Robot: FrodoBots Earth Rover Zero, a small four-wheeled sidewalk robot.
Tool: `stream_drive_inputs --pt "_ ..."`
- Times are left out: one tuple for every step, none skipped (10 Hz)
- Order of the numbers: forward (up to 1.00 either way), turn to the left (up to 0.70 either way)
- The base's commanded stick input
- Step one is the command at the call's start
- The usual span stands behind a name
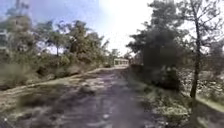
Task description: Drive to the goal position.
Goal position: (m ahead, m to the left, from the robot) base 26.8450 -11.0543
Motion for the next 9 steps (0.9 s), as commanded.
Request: stream_drive_inputs --pt "0.70 0.00" --pt "0.70 0.00" --pt "0.70 0.00" --pt "0.70 0.00" --pt "0.70 0.00" --pt "0.70 0.00" --pt "0.70 0.00" --pt "0.70 0.00" --pt "0.70 0.00"
